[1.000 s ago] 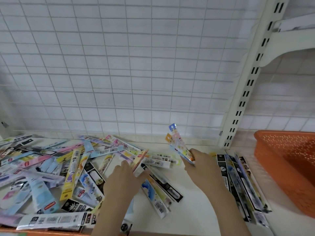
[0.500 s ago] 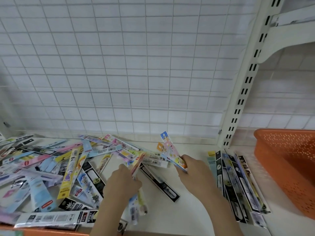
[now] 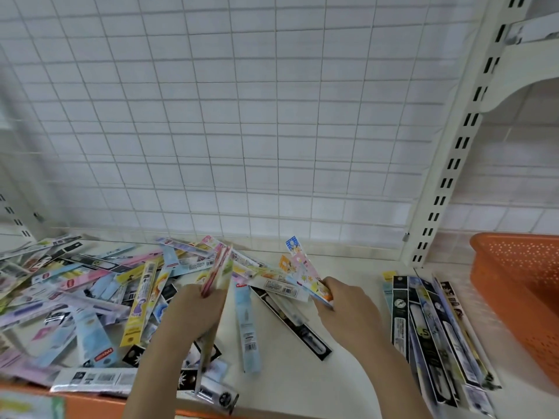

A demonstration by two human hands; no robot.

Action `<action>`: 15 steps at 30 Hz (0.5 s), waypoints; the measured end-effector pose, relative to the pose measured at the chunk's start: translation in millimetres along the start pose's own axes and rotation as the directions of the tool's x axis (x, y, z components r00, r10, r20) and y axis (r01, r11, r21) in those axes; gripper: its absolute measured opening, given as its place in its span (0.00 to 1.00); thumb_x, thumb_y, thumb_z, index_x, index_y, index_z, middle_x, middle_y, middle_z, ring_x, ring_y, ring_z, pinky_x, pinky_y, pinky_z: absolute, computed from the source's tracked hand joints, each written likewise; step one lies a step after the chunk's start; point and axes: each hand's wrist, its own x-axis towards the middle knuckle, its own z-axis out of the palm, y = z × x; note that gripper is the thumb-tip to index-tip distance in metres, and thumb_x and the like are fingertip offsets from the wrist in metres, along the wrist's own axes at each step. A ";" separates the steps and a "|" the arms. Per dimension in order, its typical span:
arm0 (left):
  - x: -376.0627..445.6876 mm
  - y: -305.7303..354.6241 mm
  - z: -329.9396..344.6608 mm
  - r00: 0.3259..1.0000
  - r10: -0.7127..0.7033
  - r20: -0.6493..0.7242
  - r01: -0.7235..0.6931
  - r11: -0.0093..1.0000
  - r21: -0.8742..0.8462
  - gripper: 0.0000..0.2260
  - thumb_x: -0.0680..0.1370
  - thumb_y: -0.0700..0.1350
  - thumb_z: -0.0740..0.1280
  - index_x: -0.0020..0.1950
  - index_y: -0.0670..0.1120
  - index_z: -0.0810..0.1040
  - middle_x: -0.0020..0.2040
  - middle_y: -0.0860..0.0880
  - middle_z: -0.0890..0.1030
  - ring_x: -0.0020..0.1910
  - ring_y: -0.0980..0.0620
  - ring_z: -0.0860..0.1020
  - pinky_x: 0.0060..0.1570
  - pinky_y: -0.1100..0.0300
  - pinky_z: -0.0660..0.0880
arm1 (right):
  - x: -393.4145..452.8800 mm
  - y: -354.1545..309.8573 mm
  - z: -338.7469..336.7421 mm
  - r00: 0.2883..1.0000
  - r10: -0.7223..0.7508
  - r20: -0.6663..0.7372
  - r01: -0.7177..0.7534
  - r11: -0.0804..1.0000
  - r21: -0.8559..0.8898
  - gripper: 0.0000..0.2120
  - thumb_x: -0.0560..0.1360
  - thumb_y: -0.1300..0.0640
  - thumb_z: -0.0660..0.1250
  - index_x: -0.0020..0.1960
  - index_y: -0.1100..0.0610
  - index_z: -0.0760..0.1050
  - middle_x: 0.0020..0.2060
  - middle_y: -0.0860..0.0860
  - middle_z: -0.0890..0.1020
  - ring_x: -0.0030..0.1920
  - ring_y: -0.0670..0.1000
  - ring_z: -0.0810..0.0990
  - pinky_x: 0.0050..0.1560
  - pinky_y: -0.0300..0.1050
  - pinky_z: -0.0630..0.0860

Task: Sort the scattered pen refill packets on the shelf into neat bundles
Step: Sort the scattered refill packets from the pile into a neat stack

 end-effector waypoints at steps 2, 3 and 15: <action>2.2 -0.9 -4.5 0.998 0.037 -0.052 -0.039 0.999 -0.029 0.15 0.77 0.44 0.61 0.32 0.41 0.65 0.26 0.45 0.64 0.26 0.50 0.62 0.30 0.61 0.59 | 0.4 -1.9 1.0 1.000 -0.007 -0.004 0.007 1.000 0.002 0.09 0.78 0.50 0.57 0.55 0.52 0.72 0.43 0.51 0.81 0.39 0.54 0.75 0.29 0.42 0.64; 3.2 -1.4 -5.0 0.996 0.054 -0.065 -0.057 0.997 -0.046 0.16 0.77 0.47 0.61 0.32 0.41 0.66 0.27 0.45 0.64 0.26 0.49 0.62 0.31 0.60 0.60 | 0.4 -3.1 1.3 1.000 -0.012 -0.002 0.012 1.000 0.001 0.10 0.78 0.50 0.57 0.55 0.52 0.72 0.44 0.50 0.81 0.38 0.53 0.74 0.29 0.42 0.64; -2.1 -3.1 41.4 0.994 0.105 0.001 -0.095 0.896 0.434 0.19 0.72 0.60 0.67 0.40 0.45 0.68 0.33 0.50 0.72 0.35 0.49 0.74 0.34 0.60 0.71 | -2.0 0.7 1.5 1.000 0.019 -0.018 -0.020 0.999 -0.029 0.14 0.78 0.53 0.57 0.64 0.51 0.67 0.54 0.49 0.79 0.52 0.54 0.77 0.40 0.44 0.69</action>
